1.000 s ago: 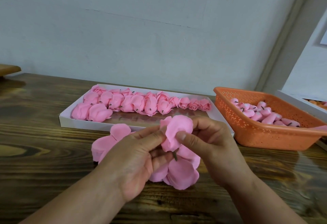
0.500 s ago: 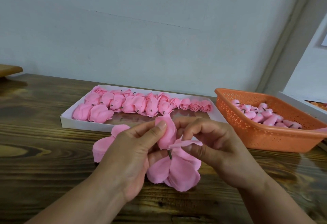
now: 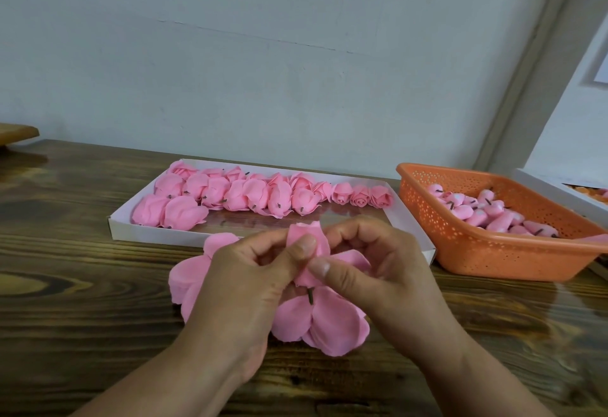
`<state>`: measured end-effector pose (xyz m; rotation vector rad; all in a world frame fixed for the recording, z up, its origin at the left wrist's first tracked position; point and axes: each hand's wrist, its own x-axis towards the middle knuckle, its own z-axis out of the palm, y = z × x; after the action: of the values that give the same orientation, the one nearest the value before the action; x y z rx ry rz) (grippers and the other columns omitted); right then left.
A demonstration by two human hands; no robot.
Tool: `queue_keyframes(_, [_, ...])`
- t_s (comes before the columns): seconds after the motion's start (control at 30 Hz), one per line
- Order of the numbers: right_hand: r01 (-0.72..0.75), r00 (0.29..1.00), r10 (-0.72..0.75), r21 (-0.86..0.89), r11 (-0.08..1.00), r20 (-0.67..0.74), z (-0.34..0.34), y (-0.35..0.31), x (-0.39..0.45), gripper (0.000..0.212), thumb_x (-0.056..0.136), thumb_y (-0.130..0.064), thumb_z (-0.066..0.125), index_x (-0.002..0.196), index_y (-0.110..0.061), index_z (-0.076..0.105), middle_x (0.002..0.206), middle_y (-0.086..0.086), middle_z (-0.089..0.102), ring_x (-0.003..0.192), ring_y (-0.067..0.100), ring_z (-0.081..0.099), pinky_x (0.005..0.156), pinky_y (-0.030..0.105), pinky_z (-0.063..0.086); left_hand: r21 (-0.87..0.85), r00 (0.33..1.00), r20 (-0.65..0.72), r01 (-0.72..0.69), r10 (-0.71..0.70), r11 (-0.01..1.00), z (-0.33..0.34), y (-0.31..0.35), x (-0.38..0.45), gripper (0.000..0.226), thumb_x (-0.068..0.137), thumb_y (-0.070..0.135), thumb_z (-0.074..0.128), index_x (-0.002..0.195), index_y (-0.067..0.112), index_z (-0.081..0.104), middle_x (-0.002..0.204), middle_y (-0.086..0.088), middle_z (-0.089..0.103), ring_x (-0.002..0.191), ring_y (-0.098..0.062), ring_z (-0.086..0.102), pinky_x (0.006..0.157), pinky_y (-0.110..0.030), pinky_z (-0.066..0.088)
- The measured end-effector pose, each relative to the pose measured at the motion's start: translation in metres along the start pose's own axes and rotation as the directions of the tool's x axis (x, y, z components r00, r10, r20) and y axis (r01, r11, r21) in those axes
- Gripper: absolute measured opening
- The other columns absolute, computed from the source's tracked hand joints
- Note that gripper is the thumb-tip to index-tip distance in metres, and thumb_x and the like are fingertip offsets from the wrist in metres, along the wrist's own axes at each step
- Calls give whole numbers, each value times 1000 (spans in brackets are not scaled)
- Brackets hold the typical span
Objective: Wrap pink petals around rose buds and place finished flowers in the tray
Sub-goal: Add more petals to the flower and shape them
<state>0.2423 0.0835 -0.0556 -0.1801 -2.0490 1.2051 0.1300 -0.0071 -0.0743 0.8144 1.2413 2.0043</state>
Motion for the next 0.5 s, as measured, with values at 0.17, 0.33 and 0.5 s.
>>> queue_keyframes(0.17, [12, 996, -11, 8, 1000, -89, 6, 0, -2, 3, 78, -18, 69, 77, -20, 71, 77, -6, 70, 69, 8, 67, 61, 20, 54, 10, 999, 6, -43, 43, 999, 1, -2, 0, 41, 46, 42, 73, 82, 22, 79, 82, -7, 76, 74, -17, 73, 62, -25, 57])
queue_keyframes(0.33, [-9, 994, 12, 27, 1000, -113, 6, -1, -2, 12, 80, -8, 69, 75, -19, 70, 75, -3, 70, 66, 6, 66, 58, 16, 51, 0, 998, 56, 16, -16, 1000, 0, -3, 1, 36, 66, 42, 64, 87, 17, 77, 92, -13, 75, 87, -25, 73, 72, -33, 60])
queue_keyframes(0.5, [-11, 991, 19, 57, 998, -132, 5, 2, -2, 6, 77, -12, 73, 77, -14, 68, 77, 3, 69, 69, 18, 66, 59, 24, 54, -15, 997, 59, 45, -44, 999, 1, -1, 0, 31, 72, 38, 57, 85, 20, 78, 91, -12, 75, 86, -24, 73, 69, -30, 59])
